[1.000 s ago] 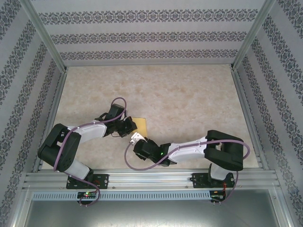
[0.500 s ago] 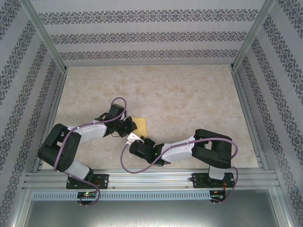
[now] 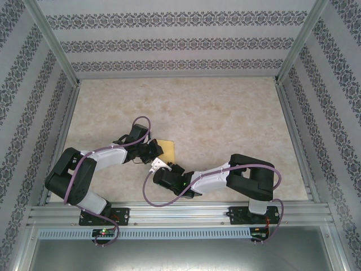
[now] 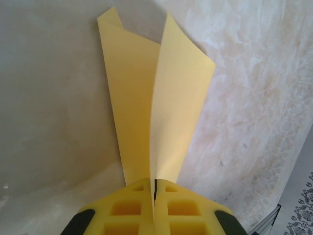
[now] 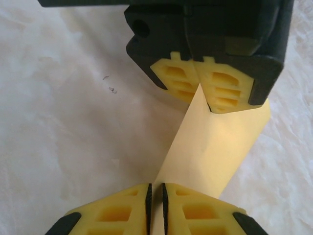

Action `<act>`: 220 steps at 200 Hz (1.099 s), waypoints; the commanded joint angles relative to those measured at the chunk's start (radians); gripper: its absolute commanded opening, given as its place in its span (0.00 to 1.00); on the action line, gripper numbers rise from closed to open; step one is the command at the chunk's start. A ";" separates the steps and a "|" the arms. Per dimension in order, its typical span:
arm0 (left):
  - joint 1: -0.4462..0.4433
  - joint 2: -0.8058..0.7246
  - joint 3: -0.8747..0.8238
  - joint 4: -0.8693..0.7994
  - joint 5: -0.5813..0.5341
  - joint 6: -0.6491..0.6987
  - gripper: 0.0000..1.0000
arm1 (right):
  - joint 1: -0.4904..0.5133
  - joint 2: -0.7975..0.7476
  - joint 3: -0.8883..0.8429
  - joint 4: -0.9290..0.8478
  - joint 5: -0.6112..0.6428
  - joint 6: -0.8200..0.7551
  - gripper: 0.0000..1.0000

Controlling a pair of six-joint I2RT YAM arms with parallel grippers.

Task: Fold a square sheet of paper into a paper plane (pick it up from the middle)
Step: Fold the wing for the fifth time at the center of the table.

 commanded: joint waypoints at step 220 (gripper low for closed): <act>-0.002 -0.198 0.023 -0.236 -0.216 0.029 0.52 | -0.137 -0.115 -0.119 0.111 -0.357 0.115 0.00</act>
